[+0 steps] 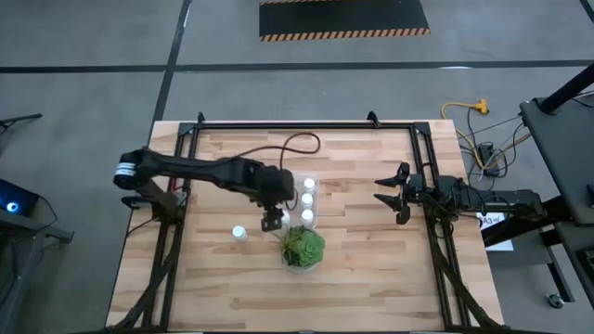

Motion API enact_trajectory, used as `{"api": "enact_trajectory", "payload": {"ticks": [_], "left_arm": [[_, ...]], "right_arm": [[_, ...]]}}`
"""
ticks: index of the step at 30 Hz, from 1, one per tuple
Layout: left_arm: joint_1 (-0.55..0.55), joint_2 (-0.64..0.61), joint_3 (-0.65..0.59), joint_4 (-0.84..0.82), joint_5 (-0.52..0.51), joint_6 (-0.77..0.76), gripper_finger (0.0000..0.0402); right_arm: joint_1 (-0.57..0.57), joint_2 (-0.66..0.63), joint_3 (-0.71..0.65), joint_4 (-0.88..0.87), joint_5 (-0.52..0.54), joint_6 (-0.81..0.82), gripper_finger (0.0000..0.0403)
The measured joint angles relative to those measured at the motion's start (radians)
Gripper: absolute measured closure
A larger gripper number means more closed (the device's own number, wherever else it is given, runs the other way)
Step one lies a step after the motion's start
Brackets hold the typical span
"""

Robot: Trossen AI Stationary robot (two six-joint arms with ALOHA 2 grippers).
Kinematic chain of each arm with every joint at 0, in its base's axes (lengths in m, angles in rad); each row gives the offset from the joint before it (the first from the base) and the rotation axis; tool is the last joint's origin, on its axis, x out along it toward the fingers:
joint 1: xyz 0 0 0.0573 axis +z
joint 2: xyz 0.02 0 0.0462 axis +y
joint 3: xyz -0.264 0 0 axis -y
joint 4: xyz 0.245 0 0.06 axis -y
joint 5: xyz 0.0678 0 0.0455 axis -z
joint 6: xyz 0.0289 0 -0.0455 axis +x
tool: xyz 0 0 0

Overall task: Pick and place pill bottles into a basket
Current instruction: Put the white pill bottle into the transparent bin

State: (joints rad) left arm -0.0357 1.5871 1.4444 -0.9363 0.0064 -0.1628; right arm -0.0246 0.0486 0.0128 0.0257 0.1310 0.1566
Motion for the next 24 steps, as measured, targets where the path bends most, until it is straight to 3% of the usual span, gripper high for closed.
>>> {"api": "enact_trajectory", "payload": {"ticks": [6, 15, 24], "left_arm": [[0.0, -0.155, -0.039, 0.001, 0.0, 0.062, 0.0189], [0.0, -0.379, -0.221, -0.007, -0.001, 0.094, 0.0189], [0.0, -0.496, -0.394, -0.017, 0.048, 0.091, 0.0186]], "right_arm": [[0.0, 0.0, 0.0, 0.0, 0.0, 0.0, 0.0193], [0.0, 0.0, 0.0, 0.0, 0.0, 0.0, 0.0193], [0.0, 0.0, 0.0, 0.0, 0.0, 0.0, 0.0193]]}}
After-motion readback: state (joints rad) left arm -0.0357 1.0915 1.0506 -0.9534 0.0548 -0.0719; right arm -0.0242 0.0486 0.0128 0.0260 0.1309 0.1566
